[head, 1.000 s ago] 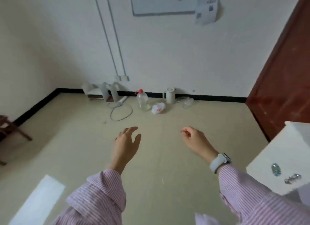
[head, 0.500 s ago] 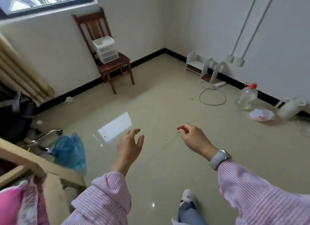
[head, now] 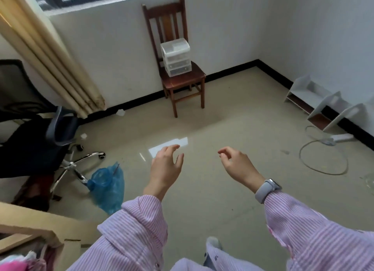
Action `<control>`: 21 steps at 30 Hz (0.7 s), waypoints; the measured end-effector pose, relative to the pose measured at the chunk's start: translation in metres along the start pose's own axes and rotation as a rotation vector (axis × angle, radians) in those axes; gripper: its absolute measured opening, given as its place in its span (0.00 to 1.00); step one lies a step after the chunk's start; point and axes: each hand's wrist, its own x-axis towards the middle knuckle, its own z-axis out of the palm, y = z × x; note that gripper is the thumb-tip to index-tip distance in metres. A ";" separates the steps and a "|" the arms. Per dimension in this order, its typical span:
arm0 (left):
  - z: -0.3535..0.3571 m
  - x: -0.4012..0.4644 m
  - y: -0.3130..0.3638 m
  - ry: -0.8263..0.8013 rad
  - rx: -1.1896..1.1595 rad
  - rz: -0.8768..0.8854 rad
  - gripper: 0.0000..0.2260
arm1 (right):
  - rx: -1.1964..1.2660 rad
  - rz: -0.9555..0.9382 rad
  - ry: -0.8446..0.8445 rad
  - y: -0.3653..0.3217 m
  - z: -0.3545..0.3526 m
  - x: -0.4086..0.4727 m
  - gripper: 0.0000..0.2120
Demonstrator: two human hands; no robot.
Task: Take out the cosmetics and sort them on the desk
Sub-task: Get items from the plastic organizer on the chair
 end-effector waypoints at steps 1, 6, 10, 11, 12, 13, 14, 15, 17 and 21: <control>-0.003 0.021 0.001 0.011 -0.001 -0.015 0.15 | 0.004 -0.014 -0.010 -0.005 -0.001 0.025 0.11; -0.005 0.112 -0.024 0.046 -0.010 -0.130 0.14 | -0.004 -0.074 -0.074 -0.023 0.007 0.140 0.11; 0.005 0.201 -0.055 0.059 0.030 -0.174 0.14 | -0.039 -0.113 -0.104 -0.027 0.022 0.238 0.11; 0.008 0.227 -0.062 0.064 0.043 -0.179 0.14 | -0.050 -0.120 -0.109 -0.027 0.026 0.265 0.11; 0.010 0.256 -0.069 0.070 0.051 -0.182 0.14 | -0.061 -0.124 -0.115 -0.029 0.029 0.295 0.11; 0.011 0.286 -0.075 0.071 0.053 -0.184 0.14 | -0.074 -0.123 -0.119 -0.033 0.032 0.325 0.11; 0.012 0.317 -0.081 0.064 0.053 -0.184 0.14 | -0.091 -0.121 -0.125 -0.038 0.033 0.356 0.12; 0.011 0.348 -0.086 0.050 0.054 -0.183 0.15 | -0.110 -0.118 -0.135 -0.045 0.033 0.387 0.12; 0.006 0.410 -0.094 0.025 0.069 -0.174 0.15 | -0.148 -0.121 -0.153 -0.062 0.032 0.446 0.12; -0.006 0.529 -0.097 0.010 0.089 -0.184 0.15 | -0.232 -0.132 -0.169 -0.090 0.021 0.550 0.13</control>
